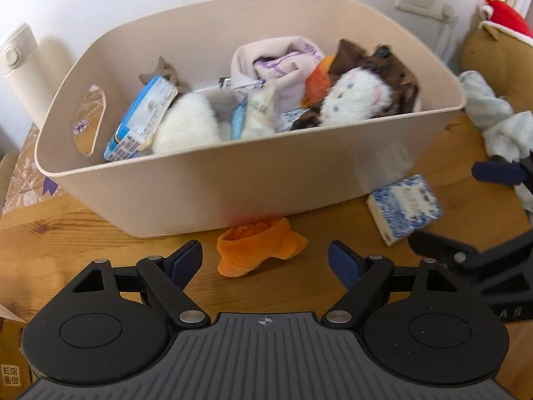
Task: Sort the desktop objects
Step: 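Grasp the orange cloth with the left gripper while the right grasps the patterned tissue box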
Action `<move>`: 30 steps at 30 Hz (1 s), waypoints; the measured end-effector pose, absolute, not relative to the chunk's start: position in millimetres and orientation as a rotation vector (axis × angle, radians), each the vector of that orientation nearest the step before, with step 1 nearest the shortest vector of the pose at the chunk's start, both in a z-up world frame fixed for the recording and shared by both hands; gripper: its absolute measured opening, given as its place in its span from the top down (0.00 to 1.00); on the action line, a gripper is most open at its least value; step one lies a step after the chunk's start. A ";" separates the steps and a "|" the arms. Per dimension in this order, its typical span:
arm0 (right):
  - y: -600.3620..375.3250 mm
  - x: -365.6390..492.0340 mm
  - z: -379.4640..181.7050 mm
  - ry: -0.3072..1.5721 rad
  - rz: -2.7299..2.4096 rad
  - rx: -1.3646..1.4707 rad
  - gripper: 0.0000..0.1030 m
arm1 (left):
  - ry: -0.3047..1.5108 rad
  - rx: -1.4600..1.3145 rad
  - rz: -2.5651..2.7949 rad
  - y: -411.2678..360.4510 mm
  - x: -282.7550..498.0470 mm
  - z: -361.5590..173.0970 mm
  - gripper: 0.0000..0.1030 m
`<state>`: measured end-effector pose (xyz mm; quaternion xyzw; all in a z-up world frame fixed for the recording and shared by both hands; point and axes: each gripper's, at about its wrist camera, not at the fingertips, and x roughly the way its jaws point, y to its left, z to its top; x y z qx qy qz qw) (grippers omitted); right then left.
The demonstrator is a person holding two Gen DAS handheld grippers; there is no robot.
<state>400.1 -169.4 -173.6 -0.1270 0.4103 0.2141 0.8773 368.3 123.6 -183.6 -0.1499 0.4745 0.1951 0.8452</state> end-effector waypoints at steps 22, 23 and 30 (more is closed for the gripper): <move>-146.5 418.4 -215.0 0.940 0.390 -0.245 0.13 | 1.008 -0.374 0.488 139.2 385.8 -210.6 0.36; -146.8 417.6 -214.6 0.936 0.392 -0.247 0.16 | 1.009 -0.376 0.486 139.9 385.1 -210.0 0.41; -149.4 414.2 -210.3 0.945 0.391 -0.217 0.41 | 1.034 -0.379 0.462 140.5 381.5 -206.2 0.70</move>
